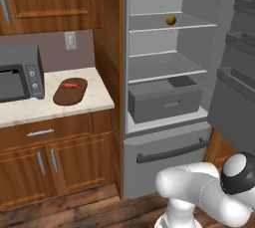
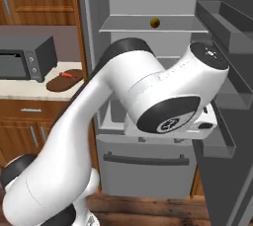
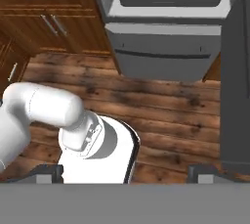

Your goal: Retrieve a lemon from the fridge and place it on the cutting board with the fish.

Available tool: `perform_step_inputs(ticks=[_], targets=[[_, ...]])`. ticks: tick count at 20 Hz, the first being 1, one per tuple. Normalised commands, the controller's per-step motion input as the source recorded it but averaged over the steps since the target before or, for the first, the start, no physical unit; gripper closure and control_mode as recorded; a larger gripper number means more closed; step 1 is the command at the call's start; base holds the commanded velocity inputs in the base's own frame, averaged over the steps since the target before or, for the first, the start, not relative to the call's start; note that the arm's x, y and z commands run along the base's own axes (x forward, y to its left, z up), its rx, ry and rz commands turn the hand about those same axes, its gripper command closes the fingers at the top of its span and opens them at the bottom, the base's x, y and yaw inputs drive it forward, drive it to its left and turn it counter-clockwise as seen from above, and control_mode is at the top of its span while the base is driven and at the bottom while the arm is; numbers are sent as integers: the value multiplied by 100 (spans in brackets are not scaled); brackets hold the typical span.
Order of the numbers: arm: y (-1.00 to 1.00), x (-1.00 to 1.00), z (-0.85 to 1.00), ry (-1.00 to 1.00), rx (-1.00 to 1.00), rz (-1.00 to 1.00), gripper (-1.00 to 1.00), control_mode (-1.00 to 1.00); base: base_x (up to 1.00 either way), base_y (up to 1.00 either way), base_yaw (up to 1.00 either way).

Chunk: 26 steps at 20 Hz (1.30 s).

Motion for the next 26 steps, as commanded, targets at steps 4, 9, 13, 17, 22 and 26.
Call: perform_step_inputs(ticks=[4, 9, 13, 17, 22, 26], targets=[[100, 38, 0, -2, 16, -26, -100, -100, 0, 0, 0], [100, 10, 14, 4, -22, -27, -100, -100, 0, 0, 0], [100, 0, 2, 18, -28, -33, -100, -100, 0, 0, 0], [100, 13, 0, 24, -21, -36, -100, -100, 0, 0, 0], [69, 14, -22, 1, 5, -32, -100, -100, 0, 0, 0], [60, 0, -18, -3, 8, -21, -100, -100, 0, 0, 0]])
